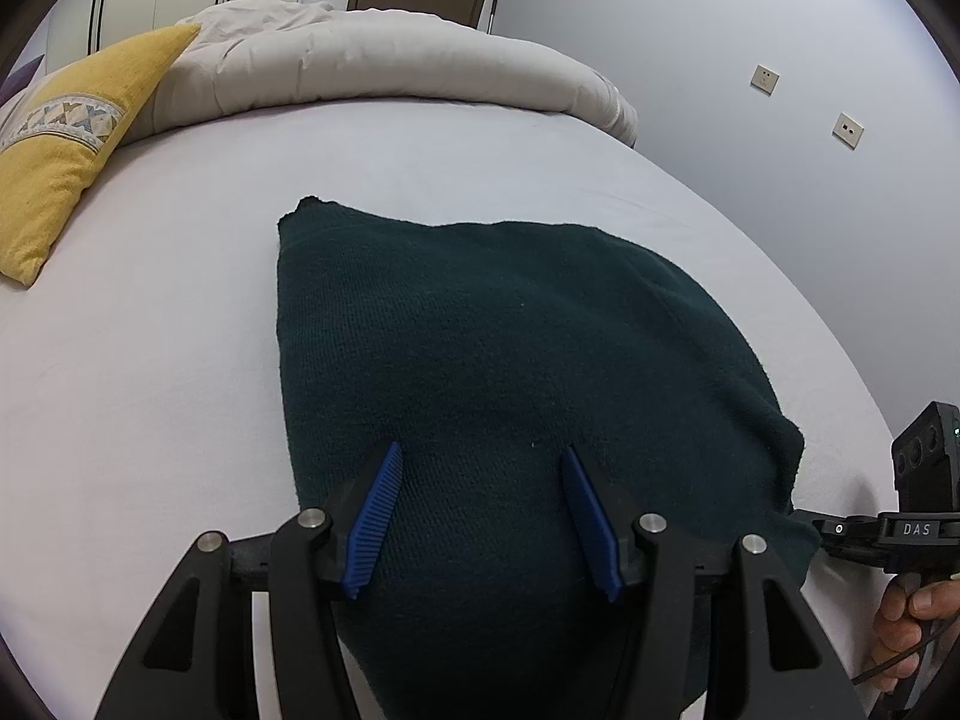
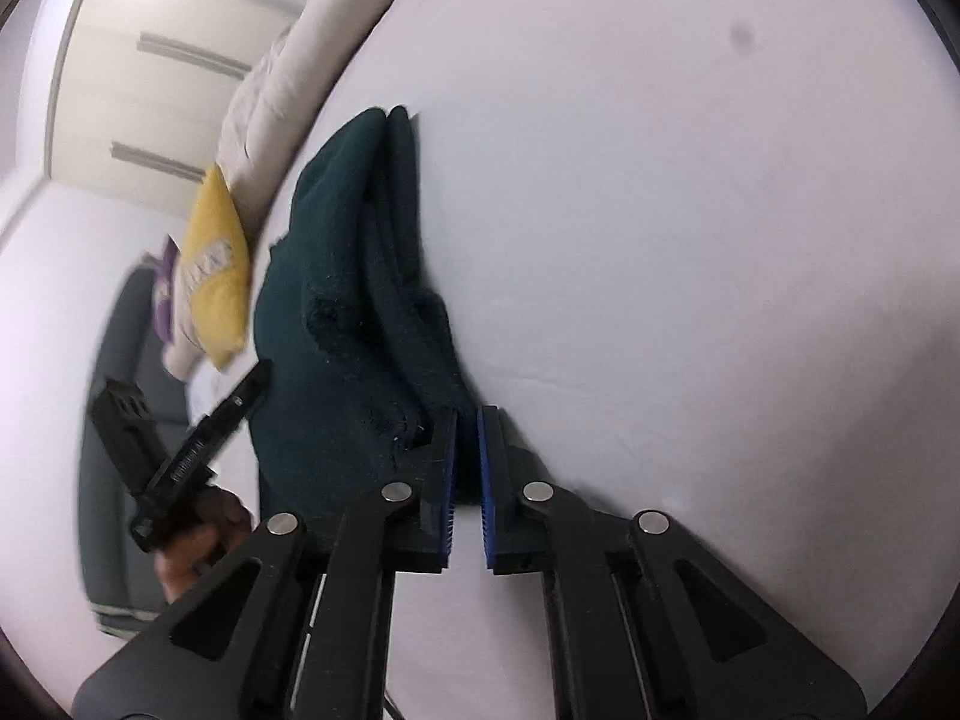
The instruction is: Fold small clothes
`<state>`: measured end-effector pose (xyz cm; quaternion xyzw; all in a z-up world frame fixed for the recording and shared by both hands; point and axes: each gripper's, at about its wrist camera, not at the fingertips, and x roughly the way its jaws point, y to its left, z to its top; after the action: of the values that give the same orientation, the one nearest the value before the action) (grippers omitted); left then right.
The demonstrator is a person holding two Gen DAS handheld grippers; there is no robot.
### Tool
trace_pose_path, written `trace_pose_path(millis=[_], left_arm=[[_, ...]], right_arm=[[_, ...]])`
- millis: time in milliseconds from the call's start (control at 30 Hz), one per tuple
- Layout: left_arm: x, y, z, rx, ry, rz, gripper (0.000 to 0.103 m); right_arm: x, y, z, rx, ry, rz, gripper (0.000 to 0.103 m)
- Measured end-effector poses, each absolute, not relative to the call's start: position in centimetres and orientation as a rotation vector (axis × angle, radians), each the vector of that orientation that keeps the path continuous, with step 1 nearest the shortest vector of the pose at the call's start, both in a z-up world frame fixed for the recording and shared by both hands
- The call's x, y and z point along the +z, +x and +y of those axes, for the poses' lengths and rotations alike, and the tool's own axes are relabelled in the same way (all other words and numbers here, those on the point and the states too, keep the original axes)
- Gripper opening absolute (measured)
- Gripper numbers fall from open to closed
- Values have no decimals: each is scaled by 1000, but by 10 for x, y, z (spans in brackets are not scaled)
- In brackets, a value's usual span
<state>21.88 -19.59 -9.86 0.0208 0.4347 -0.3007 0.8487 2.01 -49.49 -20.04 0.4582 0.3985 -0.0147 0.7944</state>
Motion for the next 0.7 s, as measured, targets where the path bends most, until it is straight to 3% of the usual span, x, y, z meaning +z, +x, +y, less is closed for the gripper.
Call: trace_pose_path(millis=[133,367,500,533,567,700], left_arm=[[-99,219,-195,-636,39,916,59],[-100,217,-196,-631,28,919,58],[-99,217,-196,-631,22,923,58],[-99,217,-195,-634,20,924,58],[-99,217,-195,-641,18,926,58],[-91,209,-191,-651,15,898,58]], right_arm=[[-172,25,-476,-120,839,900,17],[-85,42,-432,-44,608,754,17],[-108,86,-421,25,579,832,16],[-130,94,-428,-34,573,889,11],[-144,96,-434,-63,584,900,0],[-175,49,-477,1,867,741,0]])
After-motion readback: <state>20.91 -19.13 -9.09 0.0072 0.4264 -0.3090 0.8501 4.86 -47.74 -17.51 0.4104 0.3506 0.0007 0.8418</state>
